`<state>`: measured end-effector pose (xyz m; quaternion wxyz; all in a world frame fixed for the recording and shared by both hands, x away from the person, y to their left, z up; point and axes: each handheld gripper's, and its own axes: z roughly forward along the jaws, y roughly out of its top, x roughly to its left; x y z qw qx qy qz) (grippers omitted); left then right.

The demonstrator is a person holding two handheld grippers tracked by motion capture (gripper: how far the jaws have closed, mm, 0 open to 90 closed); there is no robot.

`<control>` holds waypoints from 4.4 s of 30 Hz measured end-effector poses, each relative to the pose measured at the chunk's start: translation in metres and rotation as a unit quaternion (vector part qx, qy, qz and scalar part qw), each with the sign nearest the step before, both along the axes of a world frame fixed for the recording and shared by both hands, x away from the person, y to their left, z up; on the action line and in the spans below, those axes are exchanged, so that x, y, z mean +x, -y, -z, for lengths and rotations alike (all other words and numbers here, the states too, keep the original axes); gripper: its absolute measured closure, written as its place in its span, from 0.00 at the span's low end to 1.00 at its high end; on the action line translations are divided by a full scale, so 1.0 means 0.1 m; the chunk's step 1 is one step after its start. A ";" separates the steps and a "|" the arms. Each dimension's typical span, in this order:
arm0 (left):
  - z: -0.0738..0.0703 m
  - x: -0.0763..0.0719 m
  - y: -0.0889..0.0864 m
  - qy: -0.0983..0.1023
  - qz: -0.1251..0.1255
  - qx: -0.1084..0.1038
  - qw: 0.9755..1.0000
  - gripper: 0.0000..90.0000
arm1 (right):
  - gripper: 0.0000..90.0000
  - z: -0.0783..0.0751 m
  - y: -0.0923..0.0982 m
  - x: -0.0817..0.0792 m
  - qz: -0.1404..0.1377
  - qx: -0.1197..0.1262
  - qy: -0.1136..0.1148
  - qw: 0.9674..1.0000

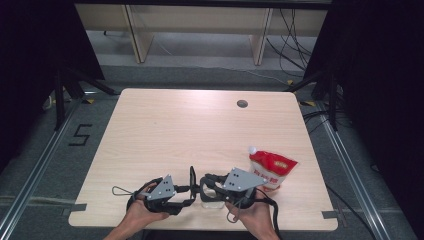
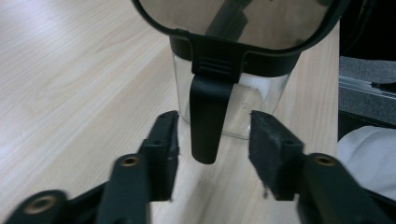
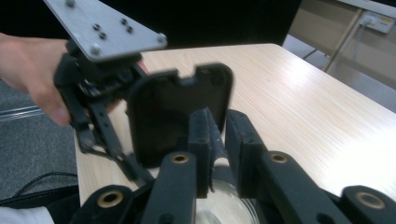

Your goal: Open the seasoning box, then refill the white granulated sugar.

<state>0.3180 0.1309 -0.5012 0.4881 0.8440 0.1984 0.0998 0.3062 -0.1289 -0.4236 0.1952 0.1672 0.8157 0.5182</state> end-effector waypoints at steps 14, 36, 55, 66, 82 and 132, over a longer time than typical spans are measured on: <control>-0.06 -0.04 -0.14 -0.031 -0.042 -0.012 0.999 0.35 | 0.59 0.10 0.51 -0.12 0.049 0.028 -0.023 0.998; -0.08 -0.17 -0.12 -0.063 -0.075 -0.021 0.995 0.18 | 0.49 0.34 1.09 -0.35 0.093 0.055 -0.056 0.993; -0.10 -0.19 -0.12 -0.055 -0.077 -0.026 0.995 0.18 | 0.39 0.43 1.50 -0.53 0.156 0.074 -0.097 0.980; -0.09 -0.19 -0.12 -0.036 -0.061 -0.007 0.997 0.21 | 0.29 0.51 1.74 -0.53 0.197 0.057 -0.094 0.974; -0.05 -0.18 -0.07 -0.039 -0.066 0.002 0.997 0.20 | 0.19 0.64 1.88 -0.21 0.192 0.065 -0.061 0.977; -0.05 -0.16 -0.10 -0.038 -0.068 0.001 0.997 0.21 | 0.36 0.70 1.34 0.08 0.249 0.063 -0.053 0.965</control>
